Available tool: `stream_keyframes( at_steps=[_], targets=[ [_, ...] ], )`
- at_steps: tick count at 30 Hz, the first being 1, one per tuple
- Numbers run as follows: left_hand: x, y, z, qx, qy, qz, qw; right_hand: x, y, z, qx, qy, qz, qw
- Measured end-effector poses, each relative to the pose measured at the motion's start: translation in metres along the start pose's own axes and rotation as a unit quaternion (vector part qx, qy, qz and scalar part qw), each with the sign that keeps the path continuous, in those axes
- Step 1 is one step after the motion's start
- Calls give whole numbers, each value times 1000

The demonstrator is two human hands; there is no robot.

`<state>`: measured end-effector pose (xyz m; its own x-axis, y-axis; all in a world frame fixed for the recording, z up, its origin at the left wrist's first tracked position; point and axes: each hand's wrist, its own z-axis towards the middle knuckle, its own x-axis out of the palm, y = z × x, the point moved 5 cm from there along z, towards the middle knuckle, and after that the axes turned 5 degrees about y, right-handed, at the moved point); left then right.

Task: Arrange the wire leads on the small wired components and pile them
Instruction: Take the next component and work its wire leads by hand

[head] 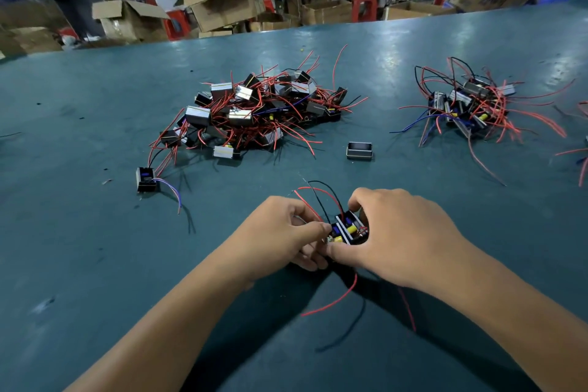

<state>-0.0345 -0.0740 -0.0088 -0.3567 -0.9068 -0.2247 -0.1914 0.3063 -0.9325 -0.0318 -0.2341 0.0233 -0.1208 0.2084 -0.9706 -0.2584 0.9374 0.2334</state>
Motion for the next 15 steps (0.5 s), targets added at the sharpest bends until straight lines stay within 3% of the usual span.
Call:
stream_keyframes(
  at_steps=[3, 9, 15],
  targets=[
    [1, -1, 2, 19, -4, 25, 999, -2, 4, 0, -9, -17, -24, 1000],
    [4, -5, 1, 78, 8, 205, 976, -3, 8, -4, -33, -40, -84, 995],
    [-4, -10, -2, 117, 78, 79, 987, -1, -3, 5, -20, -22, -43, 999]
  ],
)
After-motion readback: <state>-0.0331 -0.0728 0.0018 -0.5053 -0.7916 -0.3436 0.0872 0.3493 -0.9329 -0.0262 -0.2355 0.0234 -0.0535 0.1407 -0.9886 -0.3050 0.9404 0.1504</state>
